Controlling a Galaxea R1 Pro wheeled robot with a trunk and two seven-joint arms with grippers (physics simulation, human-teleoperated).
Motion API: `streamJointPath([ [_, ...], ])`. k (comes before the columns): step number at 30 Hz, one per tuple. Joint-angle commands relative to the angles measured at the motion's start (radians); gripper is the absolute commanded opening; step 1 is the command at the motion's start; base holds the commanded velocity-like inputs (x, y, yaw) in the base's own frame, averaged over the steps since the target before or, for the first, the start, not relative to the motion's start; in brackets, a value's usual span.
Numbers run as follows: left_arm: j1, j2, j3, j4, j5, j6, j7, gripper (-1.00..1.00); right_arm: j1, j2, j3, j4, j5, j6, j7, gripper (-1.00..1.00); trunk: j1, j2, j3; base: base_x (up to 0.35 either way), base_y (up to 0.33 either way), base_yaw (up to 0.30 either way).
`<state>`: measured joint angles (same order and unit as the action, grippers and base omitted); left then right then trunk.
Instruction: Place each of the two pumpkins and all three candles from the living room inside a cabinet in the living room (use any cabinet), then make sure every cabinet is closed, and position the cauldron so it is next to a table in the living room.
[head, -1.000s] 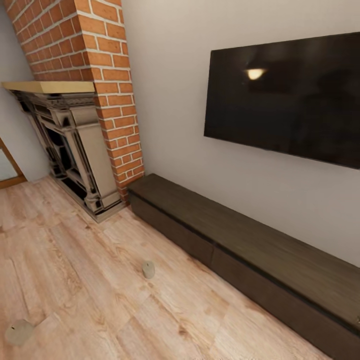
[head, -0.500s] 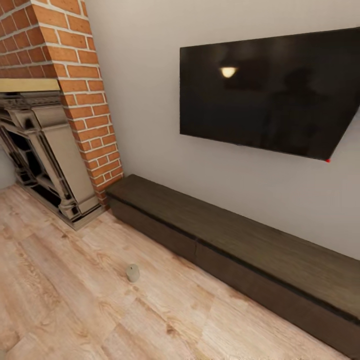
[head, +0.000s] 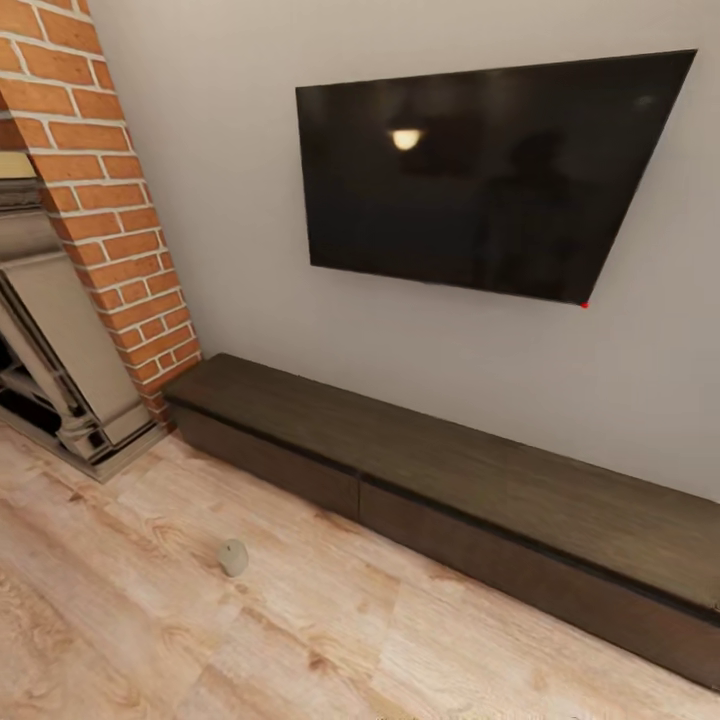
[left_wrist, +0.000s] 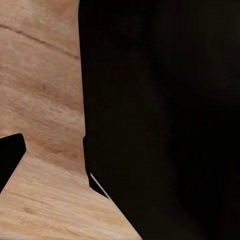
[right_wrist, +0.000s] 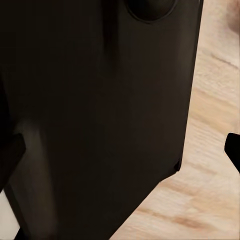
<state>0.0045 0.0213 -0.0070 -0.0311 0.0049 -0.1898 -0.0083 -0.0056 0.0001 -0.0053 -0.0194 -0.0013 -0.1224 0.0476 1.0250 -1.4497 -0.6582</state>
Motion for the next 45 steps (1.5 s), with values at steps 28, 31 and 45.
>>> streamJointPath([
  [28,0.001,0.0,0.001,-0.001,-0.002,-0.002,-0.001,1.0,-0.001,0.0,-0.001,0.001,0.0,-0.003,0.002,1.0,0.0,0.0,-0.019,0.0,0.0,-0.272],
  [31,0.0,0.0,0.002,-0.001,-0.002,-0.002,-0.001,1.0,-0.001,0.0,-0.001,0.001,0.0,-0.003,0.002,1.0,0.0,0.0,-0.021,0.0,0.002,-0.272],
  [45,0.0,0.013,0.002,-0.001,-0.002,-0.003,-0.001,1.0,-0.001,0.0,-0.001,0.001,0.0,-0.003,0.002,1.0,0.0,0.0,-0.03,0.005,0.221,-0.239],
])
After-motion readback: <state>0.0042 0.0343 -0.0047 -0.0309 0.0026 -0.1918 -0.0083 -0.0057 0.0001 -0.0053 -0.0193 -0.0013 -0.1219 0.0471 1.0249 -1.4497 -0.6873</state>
